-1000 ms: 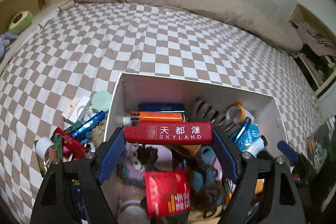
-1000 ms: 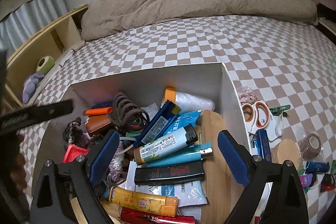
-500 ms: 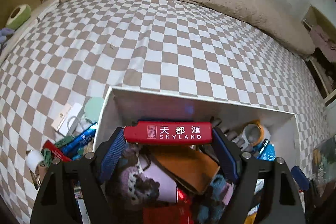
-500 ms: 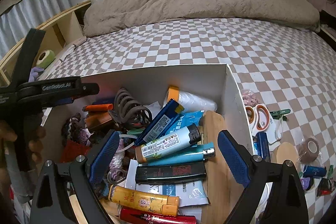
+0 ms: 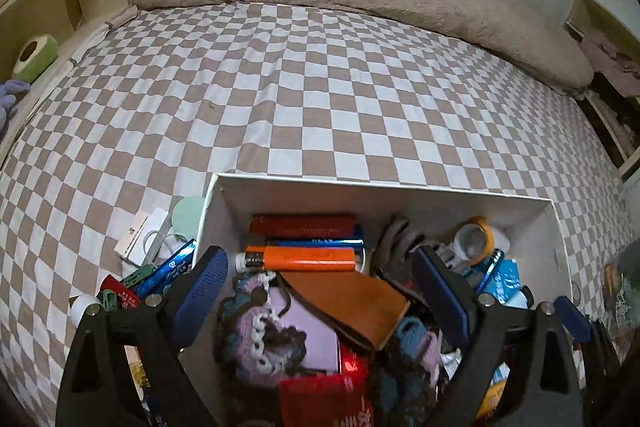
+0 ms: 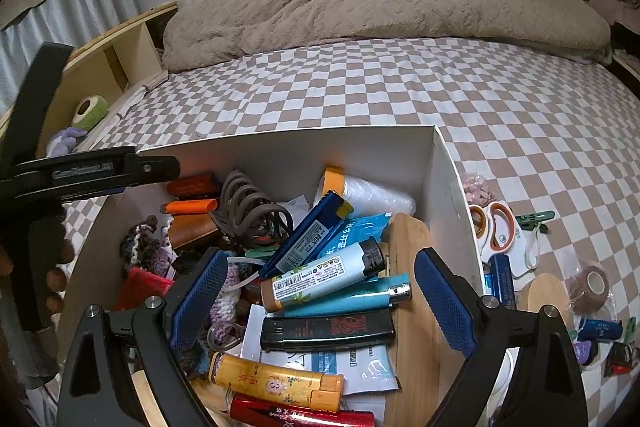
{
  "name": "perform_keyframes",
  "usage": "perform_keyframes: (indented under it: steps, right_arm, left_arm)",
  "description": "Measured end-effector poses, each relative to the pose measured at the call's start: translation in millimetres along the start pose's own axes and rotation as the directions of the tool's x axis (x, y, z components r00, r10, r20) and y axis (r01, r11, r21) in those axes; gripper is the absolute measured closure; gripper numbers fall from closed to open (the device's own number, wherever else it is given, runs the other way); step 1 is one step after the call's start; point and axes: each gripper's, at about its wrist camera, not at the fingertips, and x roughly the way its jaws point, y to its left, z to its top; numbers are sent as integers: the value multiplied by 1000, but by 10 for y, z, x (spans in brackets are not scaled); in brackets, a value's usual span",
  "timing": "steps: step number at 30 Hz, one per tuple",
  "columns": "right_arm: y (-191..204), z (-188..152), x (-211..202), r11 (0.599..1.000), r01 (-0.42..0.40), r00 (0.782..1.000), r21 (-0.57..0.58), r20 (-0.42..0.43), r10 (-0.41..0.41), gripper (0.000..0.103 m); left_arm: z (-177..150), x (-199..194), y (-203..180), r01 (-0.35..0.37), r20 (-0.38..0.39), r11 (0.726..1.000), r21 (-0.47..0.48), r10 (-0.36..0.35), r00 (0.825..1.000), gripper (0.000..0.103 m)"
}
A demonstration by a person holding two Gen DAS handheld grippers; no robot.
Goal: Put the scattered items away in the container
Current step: 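Open the left tool to drop the red SKYLAND lighter into the box, then withdraw both tools from the box toward the scattered lighters beside it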
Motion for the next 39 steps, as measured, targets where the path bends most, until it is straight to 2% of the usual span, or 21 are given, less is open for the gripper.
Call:
perform_keyframes:
  steps: [10,15,27,39]
  right_arm:
    - [-17,-14,-2,1000,2,1000,8,-3,-2,8]
    - [-15,-10,1,1000,8,1000,3,0,-8,9]
    - [9,-21,0,1000,22,1000,-3,8,-22,9]
    - [60,-40,-17,997,66,998,-35,19,-66,9]
  left_arm:
    - [-326,-158,11,20,6,999,40,-20,1000,9]
    - [-449,-204,30,33,34,998,55,-35,999,9]
    - [-569,-305,-40,52,66,994,93,-58,996,9]
    - [-646,-376,-15,65,95,995,76,-72,993,9]
